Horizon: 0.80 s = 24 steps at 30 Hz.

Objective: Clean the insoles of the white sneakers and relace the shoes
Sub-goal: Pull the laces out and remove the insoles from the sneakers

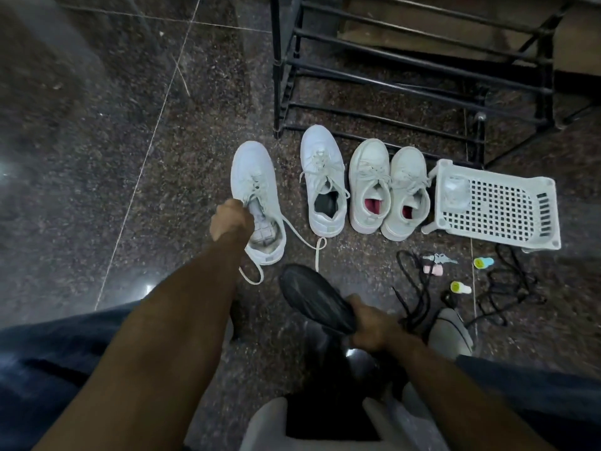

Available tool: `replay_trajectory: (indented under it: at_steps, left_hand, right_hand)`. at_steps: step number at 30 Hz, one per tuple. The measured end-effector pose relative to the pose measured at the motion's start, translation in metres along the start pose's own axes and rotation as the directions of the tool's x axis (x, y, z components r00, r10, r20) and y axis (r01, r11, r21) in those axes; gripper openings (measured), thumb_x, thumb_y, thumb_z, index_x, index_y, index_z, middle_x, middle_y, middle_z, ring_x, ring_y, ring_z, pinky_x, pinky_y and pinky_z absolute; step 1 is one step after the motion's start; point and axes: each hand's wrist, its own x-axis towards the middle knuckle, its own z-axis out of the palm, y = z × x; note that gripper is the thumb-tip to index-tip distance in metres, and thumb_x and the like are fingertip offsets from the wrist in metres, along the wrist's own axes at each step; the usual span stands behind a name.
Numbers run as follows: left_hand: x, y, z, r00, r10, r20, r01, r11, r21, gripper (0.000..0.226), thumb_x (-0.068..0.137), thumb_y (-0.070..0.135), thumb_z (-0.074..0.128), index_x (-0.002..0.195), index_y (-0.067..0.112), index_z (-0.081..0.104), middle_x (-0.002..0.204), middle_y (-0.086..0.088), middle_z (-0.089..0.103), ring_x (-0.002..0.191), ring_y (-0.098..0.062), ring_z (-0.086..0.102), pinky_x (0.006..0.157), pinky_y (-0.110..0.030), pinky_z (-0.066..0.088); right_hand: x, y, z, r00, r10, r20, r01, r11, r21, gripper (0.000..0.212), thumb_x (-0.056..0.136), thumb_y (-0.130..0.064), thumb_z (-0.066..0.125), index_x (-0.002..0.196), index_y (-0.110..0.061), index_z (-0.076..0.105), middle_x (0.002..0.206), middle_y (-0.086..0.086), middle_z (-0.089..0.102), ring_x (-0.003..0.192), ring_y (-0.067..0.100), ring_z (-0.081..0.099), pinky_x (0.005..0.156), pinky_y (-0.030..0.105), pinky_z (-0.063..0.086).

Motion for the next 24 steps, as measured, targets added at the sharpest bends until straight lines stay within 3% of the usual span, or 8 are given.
replay_trajectory:
  at_steps: [4,8,11,13,15,17,18,24]
  left_hand:
    - [0.027,0.025,-0.008,1.0,0.028,-0.003,-0.028,0.997,-0.068,0.031,0.095,0.029,0.053,0.115,0.01,0.068,0.121,-0.023,0.062,0.114,-0.042,0.058,0.095,-0.045,0.047]
    - [0.047,0.038,-0.003,1.0,0.006,0.03,-0.002,0.989,-0.146,0.033,0.091,0.026,0.058,0.122,0.016,0.065,0.126,-0.019,0.061,0.118,-0.038,0.056,0.096,-0.039,0.046]
    - [0.041,0.028,0.01,0.995,-0.051,0.085,0.059,0.994,-0.093,0.051,0.092,0.043,0.054,0.13,0.009,0.05,0.131,-0.019,0.056,0.122,-0.039,0.053,0.097,-0.043,0.044]
    - [0.033,0.01,0.021,0.978,-0.148,0.145,0.158,0.985,-0.061,0.057,0.088,0.046,0.054,0.13,0.007,0.05,0.13,-0.017,0.057,0.118,-0.038,0.056,0.098,-0.042,0.047]
    - [0.026,-0.003,0.03,0.945,-0.214,0.246,0.256,0.955,-0.153,0.056,0.078,0.04,0.051,0.118,0.002,0.059,0.109,-0.018,0.069,0.093,-0.036,0.07,0.086,-0.046,0.056]
    - [0.025,-0.005,0.037,0.929,-0.223,0.296,0.319,0.888,-0.331,0.044,0.08,0.029,0.046,0.101,-0.006,0.063,0.074,-0.021,0.071,0.06,-0.034,0.071,0.064,-0.053,0.06]
    - [0.026,-0.004,0.039,0.924,-0.232,0.303,0.342,0.857,-0.387,0.037,0.084,0.022,0.045,0.096,-0.008,0.062,0.065,-0.022,0.069,0.054,-0.034,0.069,0.058,-0.053,0.059]
    - [0.029,0.0,0.04,0.911,-0.275,0.307,0.396,0.791,-0.467,0.035,0.088,0.014,0.041,0.094,-0.012,0.064,0.057,-0.023,0.066,0.051,-0.033,0.069,0.052,-0.042,0.058]
  right_hand:
    - [0.021,-0.019,0.025,0.992,-0.025,-0.121,0.045,0.985,0.168,0.084,0.068,-0.046,0.073,0.135,-0.029,0.024,0.125,0.004,0.057,0.109,0.028,0.058,0.073,0.03,0.041]
    - [0.033,-0.037,0.037,0.99,-0.056,-0.128,0.098,0.931,0.352,0.113,0.064,-0.066,0.073,0.15,-0.034,0.006,0.15,-0.002,0.033,0.135,0.02,0.039,0.102,0.038,0.04]
    - [0.041,-0.042,0.04,0.992,0.007,-0.128,0.03,0.958,0.285,0.096,0.081,-0.053,0.064,0.152,-0.031,0.003,0.15,0.003,0.033,0.132,0.026,0.042,0.101,0.042,0.042]
    - [0.044,-0.044,0.041,0.988,0.053,-0.147,-0.018,0.974,0.228,0.078,0.087,-0.038,0.06,0.15,-0.03,0.015,0.142,0.004,0.045,0.122,0.029,0.051,0.095,0.04,0.046]
    - [0.046,-0.044,0.042,0.984,0.102,-0.149,-0.069,0.974,0.215,0.064,0.088,-0.031,0.057,0.145,-0.029,0.027,0.131,0.003,0.056,0.114,0.03,0.057,0.091,0.039,0.048]
    - [0.047,-0.043,0.045,0.986,0.127,-0.112,-0.1,0.969,0.226,0.061,0.089,-0.029,0.057,0.144,-0.026,0.031,0.125,0.005,0.06,0.111,0.03,0.059,0.091,0.038,0.049]
    - [0.047,-0.043,0.047,0.988,0.121,-0.094,-0.096,0.967,0.234,0.061,0.09,-0.028,0.057,0.145,-0.024,0.031,0.124,0.006,0.06,0.111,0.029,0.059,0.09,0.038,0.049]
    - [0.047,-0.04,0.041,0.997,-0.021,-0.076,0.038,0.973,0.226,0.065,0.09,-0.021,0.056,0.148,-0.028,0.026,0.122,0.006,0.059,0.108,0.027,0.059,0.083,0.033,0.047]
